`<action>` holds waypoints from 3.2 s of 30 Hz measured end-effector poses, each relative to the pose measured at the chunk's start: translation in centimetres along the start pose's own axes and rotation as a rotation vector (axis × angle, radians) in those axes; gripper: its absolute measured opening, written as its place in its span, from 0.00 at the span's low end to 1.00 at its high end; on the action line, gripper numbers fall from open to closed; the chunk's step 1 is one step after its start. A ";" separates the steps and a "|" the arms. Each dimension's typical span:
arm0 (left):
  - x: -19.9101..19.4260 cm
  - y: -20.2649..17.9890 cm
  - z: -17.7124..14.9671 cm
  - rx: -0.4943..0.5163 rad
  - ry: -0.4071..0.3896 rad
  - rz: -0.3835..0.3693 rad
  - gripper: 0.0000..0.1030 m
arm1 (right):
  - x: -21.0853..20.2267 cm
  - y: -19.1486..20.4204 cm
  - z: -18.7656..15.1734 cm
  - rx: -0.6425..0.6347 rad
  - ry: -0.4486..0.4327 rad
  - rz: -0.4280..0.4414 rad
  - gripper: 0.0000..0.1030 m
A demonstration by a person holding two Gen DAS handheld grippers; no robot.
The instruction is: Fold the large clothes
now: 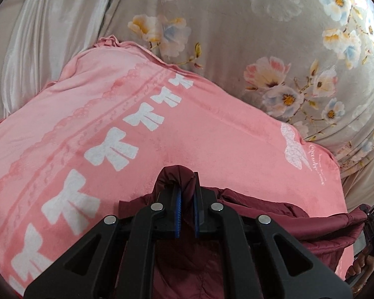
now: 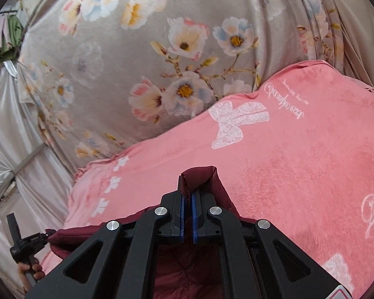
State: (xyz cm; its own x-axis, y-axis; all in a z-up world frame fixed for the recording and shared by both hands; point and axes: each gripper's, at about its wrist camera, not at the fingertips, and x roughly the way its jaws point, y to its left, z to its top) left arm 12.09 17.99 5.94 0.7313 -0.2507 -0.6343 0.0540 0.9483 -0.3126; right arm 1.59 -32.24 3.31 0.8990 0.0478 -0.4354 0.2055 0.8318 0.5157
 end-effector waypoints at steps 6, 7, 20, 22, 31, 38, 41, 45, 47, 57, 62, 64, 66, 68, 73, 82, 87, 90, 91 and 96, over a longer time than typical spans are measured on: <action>5.3 -0.3 0.4 0.028 0.064 0.053 0.06 | 4.8 -1.2 -0.1 0.011 0.060 -0.055 0.04; 6.0 -0.4 0.4 0.034 0.073 0.062 0.06 | 5.6 -1.5 -0.2 0.014 0.074 -0.063 0.04; 14.1 0.5 -1.6 0.044 0.197 0.127 0.08 | 12.4 -5.6 -4.0 0.079 0.228 -0.146 0.03; 14.7 0.6 -2.0 0.045 0.206 0.125 0.08 | 13.0 -5.8 -4.5 0.078 0.241 -0.156 0.03; 15.9 1.4 -3.2 0.024 0.203 0.097 0.09 | 14.6 -5.9 -5.6 0.066 0.300 -0.201 0.02; 14.8 2.6 -3.3 -0.050 0.137 0.026 0.17 | 13.5 -7.2 -4.5 0.156 0.307 -0.112 0.09; 11.2 2.5 -2.2 -0.049 0.079 0.051 0.33 | 9.5 -5.9 -2.7 0.119 0.221 -0.145 0.19; 4.0 -0.3 -0.2 0.052 -0.063 0.107 0.49 | 5.3 0.4 -1.5 -0.117 0.135 -0.200 0.20; 2.0 -3.3 0.3 0.136 -0.095 0.108 0.49 | 5.0 3.7 -2.0 -0.175 0.145 -0.123 0.20; 10.6 -15.0 -5.5 0.359 0.145 -0.009 0.48 | 12.3 12.2 -8.8 -0.426 0.393 -0.046 0.13; 13.7 -14.0 -7.3 0.334 0.204 0.024 0.48 | 14.5 9.6 -9.8 -0.412 0.455 -0.097 0.07; 14.0 -13.6 -7.4 0.325 0.213 0.027 0.48 | 14.9 9.0 -10.0 -0.402 0.463 -0.097 0.07; 14.5 -13.4 -7.6 0.324 0.218 0.035 0.48 | 15.3 9.1 -10.2 -0.399 0.468 -0.101 0.07; 14.8 -13.6 -7.9 0.326 0.222 0.045 0.48 | 15.6 9.1 -10.5 -0.401 0.472 -0.108 0.06; 15.6 -13.6 -8.5 0.329 0.215 0.065 0.48 | 16.4 8.9 -11.2 -0.400 0.475 -0.114 0.06; 16.2 -13.7 -9.5 0.350 0.169 0.087 0.49 | 16.6 8.9 -12.0 -0.422 0.435 -0.127 0.05; 16.4 -13.8 -9.6 0.355 0.156 0.094 0.49 | 16.6 8.9 -12.2 -0.430 0.416 -0.130 0.05; 16.3 -13.9 -9.6 0.361 0.152 0.100 0.49 | 16.6 8.7 -12.0 -0.416 0.420 -0.115 0.06; 16.3 -14.0 -9.6 0.366 0.151 0.106 0.49 | 16.5 8.7 -11.9 -0.409 0.423 -0.110 0.06; 12.3 -12.1 -8.2 0.259 0.134 0.075 0.53 | 12.5 9.6 -10.8 -0.342 0.429 -0.067 0.18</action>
State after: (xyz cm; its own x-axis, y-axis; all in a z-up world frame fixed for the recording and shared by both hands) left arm 14.84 1.78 -3.88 0.6447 -0.1852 -0.7417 0.1875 0.9789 -0.0814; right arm 10.61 -17.71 -5.12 0.6355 0.1499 -0.7574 0.0554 0.9696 0.2384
